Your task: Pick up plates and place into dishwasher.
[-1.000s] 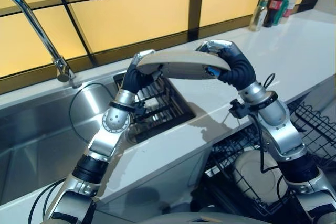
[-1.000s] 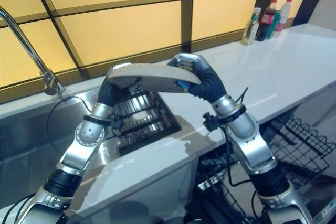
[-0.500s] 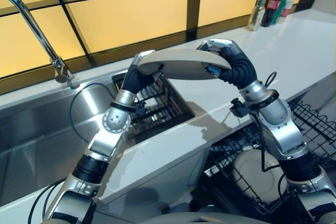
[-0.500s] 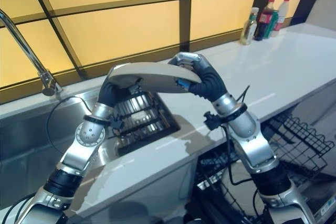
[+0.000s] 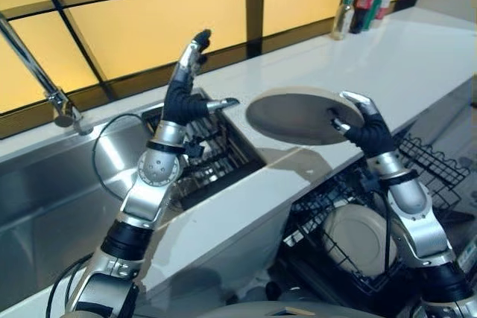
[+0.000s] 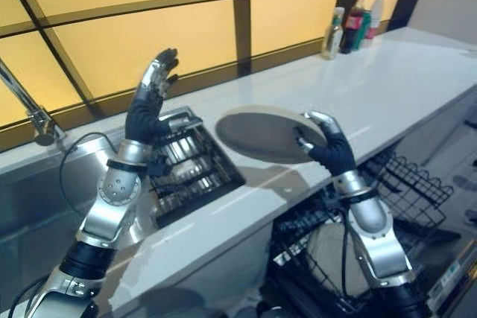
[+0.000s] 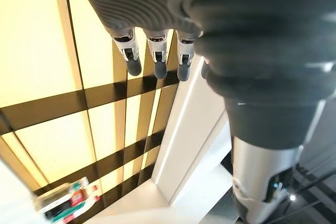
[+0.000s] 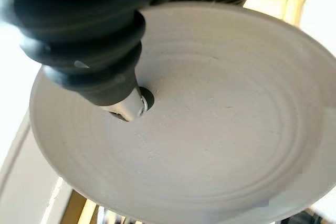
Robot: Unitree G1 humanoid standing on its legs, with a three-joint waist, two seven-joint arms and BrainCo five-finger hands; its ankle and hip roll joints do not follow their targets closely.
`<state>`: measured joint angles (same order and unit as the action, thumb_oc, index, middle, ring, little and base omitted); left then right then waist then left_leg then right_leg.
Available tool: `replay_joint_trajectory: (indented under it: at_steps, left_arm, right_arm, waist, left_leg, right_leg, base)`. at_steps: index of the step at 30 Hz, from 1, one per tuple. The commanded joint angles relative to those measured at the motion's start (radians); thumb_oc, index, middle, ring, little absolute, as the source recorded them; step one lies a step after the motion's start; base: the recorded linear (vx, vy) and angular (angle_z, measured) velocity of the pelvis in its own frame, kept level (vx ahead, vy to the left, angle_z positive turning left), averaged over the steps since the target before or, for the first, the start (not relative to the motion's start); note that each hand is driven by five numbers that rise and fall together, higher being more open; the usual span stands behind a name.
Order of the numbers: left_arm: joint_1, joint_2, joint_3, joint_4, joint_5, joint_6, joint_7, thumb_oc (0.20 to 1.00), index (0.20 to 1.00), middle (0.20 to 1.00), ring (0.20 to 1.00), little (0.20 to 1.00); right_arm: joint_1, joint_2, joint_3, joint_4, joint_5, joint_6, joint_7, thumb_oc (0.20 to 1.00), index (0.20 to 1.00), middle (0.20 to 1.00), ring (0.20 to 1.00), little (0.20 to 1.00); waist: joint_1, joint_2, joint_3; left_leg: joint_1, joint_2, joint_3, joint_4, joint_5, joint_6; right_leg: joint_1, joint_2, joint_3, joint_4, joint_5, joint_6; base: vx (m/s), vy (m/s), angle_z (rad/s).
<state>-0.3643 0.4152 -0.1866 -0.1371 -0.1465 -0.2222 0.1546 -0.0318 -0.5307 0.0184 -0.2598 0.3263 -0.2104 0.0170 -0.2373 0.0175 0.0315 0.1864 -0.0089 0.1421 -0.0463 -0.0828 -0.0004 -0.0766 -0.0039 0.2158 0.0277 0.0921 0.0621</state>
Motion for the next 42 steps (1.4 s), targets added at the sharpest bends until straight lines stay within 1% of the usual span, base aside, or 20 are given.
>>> replay_joint_trajectory:
  at_steps: [1,2,5,6,8,10,11,14,15,18,21,25,30,31,32,33,36,39,41,42]
  left_arm:
    - [-0.078,0.053,-0.009,0.024,-0.081,0.005,0.031,1.0,1.0,1.0,1.0,1.0]
    - [-0.088,0.048,-0.009,0.033,-0.129,-0.009,0.015,1.0,1.0,1.0,1.0,1.0]
    - [-0.089,-0.008,-0.002,-0.003,-0.267,-0.007,-0.034,1.0,1.0,1.0,1.0,1.0]
    - [-0.084,-0.029,-0.005,-0.015,-0.292,-0.011,-0.054,1.0,1.0,1.0,1.0,1.0]
    - [-0.072,-0.075,-0.033,-0.059,-0.301,0.0,-0.057,1.0,1.0,1.0,1.0,1.0]
    - [-0.059,-0.106,-0.064,-0.098,-0.323,0.015,-0.063,1.0,1.0,1.0,1.0,1.0]
    - [-0.053,-0.116,-0.078,-0.11,-0.34,0.016,-0.069,1.0,1.0,1.0,1.0,1.0]
    - [-0.032,-0.133,-0.125,-0.134,-0.424,0.013,-0.091,1.0,1.0,1.0,1.0,1.0]
    - [-0.028,-0.14,-0.14,-0.133,-0.434,0.012,-0.097,1.0,1.0,1.0,1.0,1.0]
    - [-0.02,-0.146,-0.191,-0.142,-0.403,0.012,-0.095,1.0,1.0,1.0,1.0,1.0]
    - [-0.02,-0.136,-0.23,-0.149,-0.383,0.012,-0.076,1.0,1.0,1.0,1.0,1.0]
    - [-0.017,-0.132,-0.232,-0.135,-0.385,0.02,-0.066,1.0,1.0,1.0,1.0,1.0]
    - [0.001,-0.135,-0.233,-0.102,-0.36,0.041,-0.063,1.0,1.0,1.0,1.0,1.0]
    - [0.003,-0.132,-0.232,-0.092,-0.355,0.043,-0.061,1.0,1.0,1.0,1.0,1.0]
    - [0.004,-0.128,-0.237,-0.076,-0.347,0.04,-0.055,1.0,1.0,1.0,1.0,1.0]
    - [0.004,-0.126,-0.239,-0.071,-0.345,0.041,-0.053,1.0,1.0,1.0,1.0,1.0]
    - [0.01,-0.124,-0.232,-0.054,-0.344,0.046,-0.074,1.0,1.0,1.0,1.0,1.0]
    - [0.005,-0.121,-0.243,-0.055,-0.342,0.044,-0.079,1.0,1.0,1.0,1.0,1.0]
    - [-0.001,-0.124,-0.263,-0.053,-0.344,0.036,-0.073,1.0,1.0,1.0,1.0,1.0]
    - [-0.003,-0.126,-0.271,-0.051,-0.341,0.032,-0.069,1.0,1.0,1.0,1.0,1.0]
  right_arm:
    - [-0.023,0.0,-0.065,-0.008,0.043,-0.088,-0.078,0.2,0.2,0.2,0.2,0.2]
    - [-0.019,0.005,-0.076,0.003,0.041,-0.099,-0.099,0.2,0.2,0.2,0.2,0.2]
    - [-0.009,0.048,-0.101,0.025,0.033,-0.117,-0.161,0.2,0.2,0.2,0.2,0.2]
    - [-0.004,0.061,-0.106,0.03,0.025,-0.121,-0.186,0.2,0.2,0.2,0.2,0.2]
    - [0.004,0.086,-0.115,0.041,-0.007,-0.122,-0.23,0.2,0.2,0.2,0.2,0.2]
    - [0.009,0.101,-0.115,0.042,-0.003,-0.106,-0.255,0.2,0.2,0.2,0.2,0.2]
    - [0.012,0.108,-0.113,0.053,-0.006,-0.107,-0.266,0.2,0.2,0.2,0.2,0.2]
    - [0.01,0.112,-0.112,0.085,-0.036,-0.1,-0.34,0.2,0.2,0.2,0.2,0.2]
    - [0.004,0.116,-0.109,0.101,-0.021,-0.1,-0.352,0.2,0.2,0.2,0.2,0.2]
    - [-0.009,0.132,-0.106,0.129,-0.008,-0.092,-0.373,0.2,0.2,0.2,0.2,0.2]
    - [-0.03,0.122,-0.097,0.148,0.005,-0.078,-0.378,0.2,0.2,0.2,0.2,0.2]
    - [-0.031,0.112,-0.086,0.156,0.012,-0.074,-0.382,0.2,0.2,0.2,0.2,0.2]
    - [0.002,0.122,-0.099,0.143,0.01,-0.054,-0.36,0.2,0.2,0.2,0.2,0.2]
    - [0.006,0.121,-0.099,0.143,0.013,-0.047,-0.352,0.2,0.2,0.2,0.2,0.2]
    - [0.005,0.119,-0.095,0.15,0.023,-0.044,-0.339,0.2,0.2,0.2,0.2,0.2]
    - [0.003,0.117,-0.093,0.154,0.027,-0.044,-0.334,0.2,0.2,0.2,0.2,0.2]
    - [-0.011,0.11,-0.069,0.178,0.052,-0.06,-0.323,0.2,0.2,0.2,0.2,0.2]
    - [-0.022,0.117,-0.038,0.178,0.06,-0.076,-0.325,0.2,0.2,0.2,0.2,0.2]
    - [-0.041,0.118,0.002,0.185,0.064,-0.076,-0.331,0.2,0.2,0.2,0.2,0.2]
    - [-0.045,0.118,0.013,0.186,0.062,-0.073,-0.329,0.2,0.2,0.2,0.2,0.2]
  waist:
    - [-0.014,-0.002,-0.012]
    - [-0.019,0.0,-0.013]
    - [-0.026,0.004,-0.013]
    - [-0.028,0.005,-0.013]
    - [-0.035,0.006,-0.009]
    - [-0.038,0.007,-0.005]
    - [-0.039,0.006,-0.003]
    - [-0.037,0.004,0.002]
    - [-0.036,0.003,0.004]
    - [-0.037,0.002,0.009]
    - [-0.035,-0.002,0.016]
    - [-0.042,-0.01,0.021]
    - [-0.058,-0.022,0.033]
    - [-0.057,-0.025,0.037]
    - [-0.053,-0.029,0.042]
    - [-0.049,-0.03,0.045]
    - [-0.012,-0.03,0.063]
    - [0.026,-0.03,0.067]
    - [0.051,-0.041,0.061]
    - [0.059,-0.045,0.056]
  left_leg:
    - [-0.106,-0.01,-0.022,0.073,-0.019,0.041]
    - [-0.104,-0.01,-0.019,0.072,-0.019,0.041]
    - [-0.103,-0.01,-0.02,0.069,-0.019,0.04]
    - [-0.103,-0.011,-0.02,0.069,-0.019,0.04]
    - [-0.103,-0.01,-0.017,0.07,-0.021,0.042]
    - [-0.103,-0.011,-0.018,0.068,-0.021,0.045]
    - [-0.103,-0.011,-0.019,0.066,-0.021,0.047]
    - [-0.101,-0.011,-0.017,0.065,-0.022,0.049]
    - [-0.101,-0.011,-0.013,0.068,-0.025,0.049]
    - [-0.103,-0.012,0.003,0.084,-0.036,0.052]
    - [-0.104,-0.018,0.005,0.092,-0.044,0.059]
    - [-0.103,-0.029,0.016,0.086,-0.047,0.069]
    - [-0.093,-0.029,0.041,0.068,-0.044,0.069]
    - [-0.089,-0.028,0.046,0.062,-0.042,0.068]
    - [-0.087,-0.025,0.054,0.052,-0.036,0.067]
    - [-0.087,-0.022,0.06,0.047,-0.032,0.067]
    - [-0.102,-0.004,0.101,0.048,-0.01,0.075]
    - [-0.141,0.017,0.138,0.071,0.008,0.084]
    - [-0.151,0.024,0.137,0.088,0.007,0.076]
    - [-0.156,0.026,0.134,0.095,0.009,0.07]
  right_leg:
    - [-0.005,-0.032,-0.002,0.112,-0.064,0.103]
    - [-0.005,-0.032,-0.002,0.11,-0.063,0.103]
    - [-0.005,-0.028,0.001,0.105,-0.057,0.103]
    - [-0.006,-0.028,0.001,0.106,-0.054,0.103]
    - [-0.01,-0.027,-0.001,0.11,-0.051,0.104]
    - [-0.012,-0.025,0.001,0.111,-0.051,0.103]
    - [-0.012,-0.025,0.0,0.11,-0.051,0.103]
    - [-0.012,-0.028,-0.001,0.107,-0.05,0.103]
    - [-0.01,-0.03,-0.002,0.103,-0.051,0.103]
    - [-0.008,-0.035,-0.002,0.092,-0.051,0.107]
    - [-0.021,-0.042,0.003,0.102,-0.036,0.116]
    - [-0.064,-0.057,0.016,0.136,0.018,0.134]
    - [-0.099,-0.083,0.017,0.135,0.105,0.141]
    - [-0.103,-0.086,0.007,0.13,0.116,0.142]
    - [-0.112,-0.088,-0.017,0.136,0.129,0.144]
    - [-0.115,-0.089,-0.03,0.142,0.13,0.144]
    - [-0.101,-0.109,-0.136,0.228,0.086,0.134]
    - [-0.084,-0.15,-0.211,0.318,0.06,0.119]
    - [-0.04,-0.195,-0.242,0.303,0.057,0.121]
    - [-0.019,-0.206,-0.248,0.278,0.055,0.123]
  base:
    - [-0.03,-0.004,-0.1]
    - [-0.04,-0.009,-0.11]
    - [-0.04,-0.017,-0.08]
    - [-0.06,-0.025,-0.05]
    - [-0.06,-0.022,-0.04]
    - [-0.07,-0.015,-0.03]
    - [-0.07,-0.011,-0.02]
    - [-0.08,-0.005,-0.02]
    - [-0.09,0.009,-0.02]
    - [-0.11,0.026,0.0]
    - [-0.11,0.056,-0.02]
    - [-0.1,0.069,-0.06]
    - [-0.04,0.044,-0.1]
    - [-0.04,0.008,-0.29]
    - [-0.04,-0.001,-0.37]
    - [-0.08,-0.015,-0.46]
    - [-0.13,-0.035,-0.5]
    - [-0.15,-0.066,-0.4]
    - [-0.05,-0.152,-0.32]
    - [0.0,-0.168,-0.48]
